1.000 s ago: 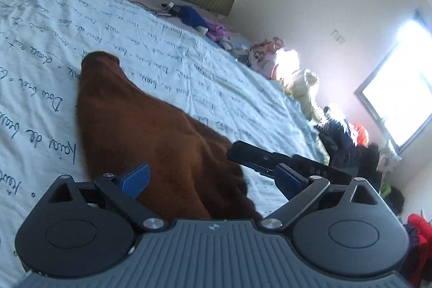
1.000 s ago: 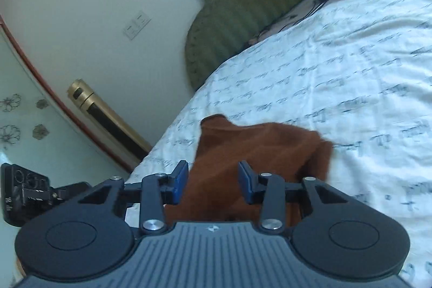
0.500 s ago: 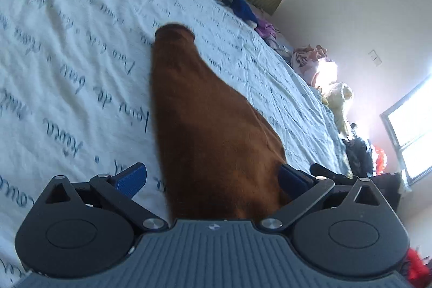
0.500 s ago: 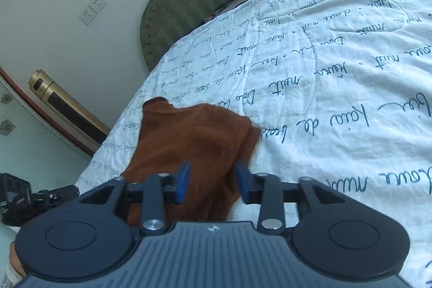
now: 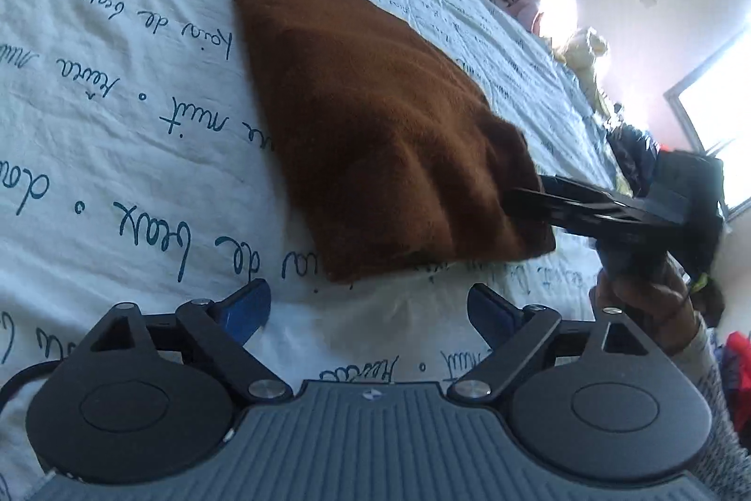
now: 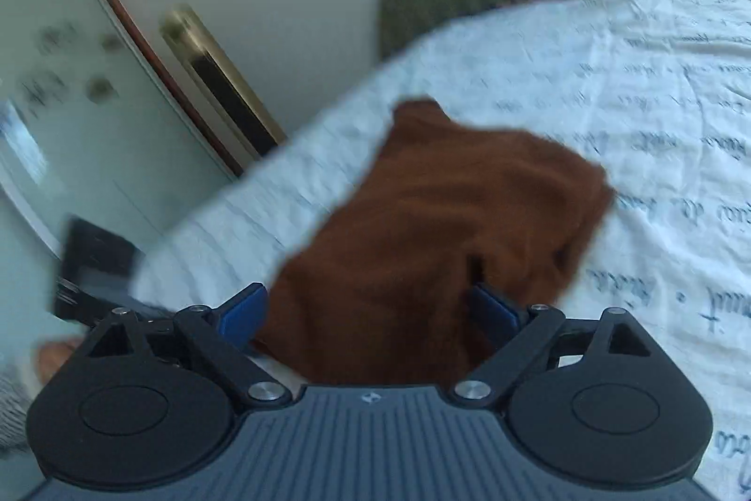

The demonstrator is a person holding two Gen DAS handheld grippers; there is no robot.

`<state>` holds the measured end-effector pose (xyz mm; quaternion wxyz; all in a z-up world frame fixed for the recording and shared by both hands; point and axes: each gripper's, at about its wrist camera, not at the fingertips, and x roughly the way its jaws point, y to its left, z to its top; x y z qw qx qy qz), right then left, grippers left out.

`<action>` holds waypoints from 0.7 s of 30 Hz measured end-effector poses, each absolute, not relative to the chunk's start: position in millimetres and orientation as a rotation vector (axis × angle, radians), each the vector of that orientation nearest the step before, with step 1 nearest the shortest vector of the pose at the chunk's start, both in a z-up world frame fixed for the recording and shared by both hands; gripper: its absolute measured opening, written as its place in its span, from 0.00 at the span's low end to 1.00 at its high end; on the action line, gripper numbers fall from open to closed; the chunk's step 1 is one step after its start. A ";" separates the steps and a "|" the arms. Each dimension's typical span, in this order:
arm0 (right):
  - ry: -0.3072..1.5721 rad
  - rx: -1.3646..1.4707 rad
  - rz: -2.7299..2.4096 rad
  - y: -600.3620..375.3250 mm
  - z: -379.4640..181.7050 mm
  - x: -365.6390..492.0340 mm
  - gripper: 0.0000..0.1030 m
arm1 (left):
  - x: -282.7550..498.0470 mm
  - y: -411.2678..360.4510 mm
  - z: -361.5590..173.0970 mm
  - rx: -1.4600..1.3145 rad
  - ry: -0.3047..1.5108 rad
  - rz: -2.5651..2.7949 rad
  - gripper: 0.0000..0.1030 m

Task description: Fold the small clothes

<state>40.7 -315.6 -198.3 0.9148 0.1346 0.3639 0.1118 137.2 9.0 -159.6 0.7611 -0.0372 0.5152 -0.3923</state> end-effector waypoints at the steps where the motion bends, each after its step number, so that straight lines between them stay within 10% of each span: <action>1: 0.763 0.237 0.171 -322.6 -208.8 41.9 0.91 | 130.6 7.0 -152.0 -0.040 1.107 -0.861 0.87; 9: 0.453 0.195 0.409 -259.2 -141.9 2.9 0.92 | 213.2 1.3 -80.0 -0.250 1.007 -0.966 1.00; 21: 0.717 0.150 0.614 -162.5 -199.3 49.7 0.92 | 257.1 -90.2 -149.0 -0.027 1.114 -0.908 0.99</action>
